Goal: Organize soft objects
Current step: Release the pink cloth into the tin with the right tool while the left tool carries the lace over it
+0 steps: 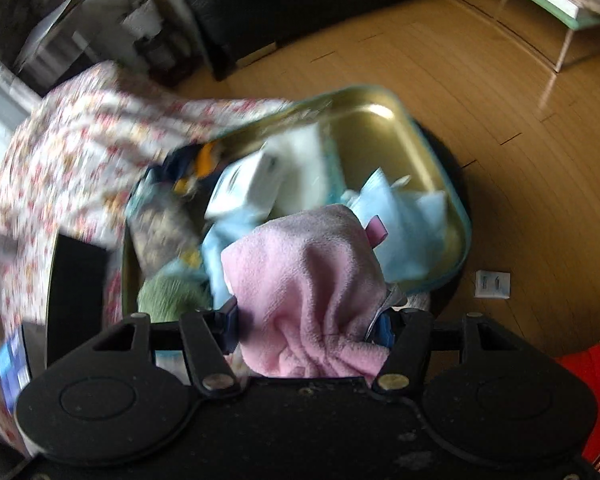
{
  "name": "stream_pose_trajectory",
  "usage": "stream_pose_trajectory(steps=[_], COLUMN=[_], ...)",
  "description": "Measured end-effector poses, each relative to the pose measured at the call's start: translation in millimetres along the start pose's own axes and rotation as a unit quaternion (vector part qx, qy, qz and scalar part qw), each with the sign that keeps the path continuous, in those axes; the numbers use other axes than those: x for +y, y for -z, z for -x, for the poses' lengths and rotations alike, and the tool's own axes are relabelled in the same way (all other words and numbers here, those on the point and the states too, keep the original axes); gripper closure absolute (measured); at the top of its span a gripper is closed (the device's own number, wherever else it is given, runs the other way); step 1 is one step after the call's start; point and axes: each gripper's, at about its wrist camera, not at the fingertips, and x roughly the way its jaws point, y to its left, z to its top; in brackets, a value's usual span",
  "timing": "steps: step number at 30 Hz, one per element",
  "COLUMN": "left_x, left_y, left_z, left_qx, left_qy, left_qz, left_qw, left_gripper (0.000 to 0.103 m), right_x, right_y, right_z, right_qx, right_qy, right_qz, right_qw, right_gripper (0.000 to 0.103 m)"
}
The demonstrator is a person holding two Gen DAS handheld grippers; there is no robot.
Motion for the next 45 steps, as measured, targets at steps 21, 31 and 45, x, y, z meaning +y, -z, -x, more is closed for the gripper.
stream_pose_trajectory(steps=[21,31,45], left_x=[-111.6,-135.1,-180.4], left_y=[3.3,-3.7,-35.9], left_z=[-15.2,-35.1,-72.9], left_qx=[0.035,0.058,0.086], left_qy=[0.068,0.071,0.085], left_qz=[-0.051,-0.051,-0.060], left_qw=[0.9958,0.9945,0.9908], left_gripper=[0.051,0.051,0.051], right_x=[-20.6,-27.8,-11.6], right_y=[-94.0,-46.9,44.3], right_z=[-61.1,-23.0,8.9], right_qx=[-0.054,-0.093,-0.091], right_qy=[0.042,0.054,0.027], right_qz=[-0.053,-0.012,0.016], right_qw=[0.996,0.994,0.995], right_gripper=[0.026,0.025,0.022])
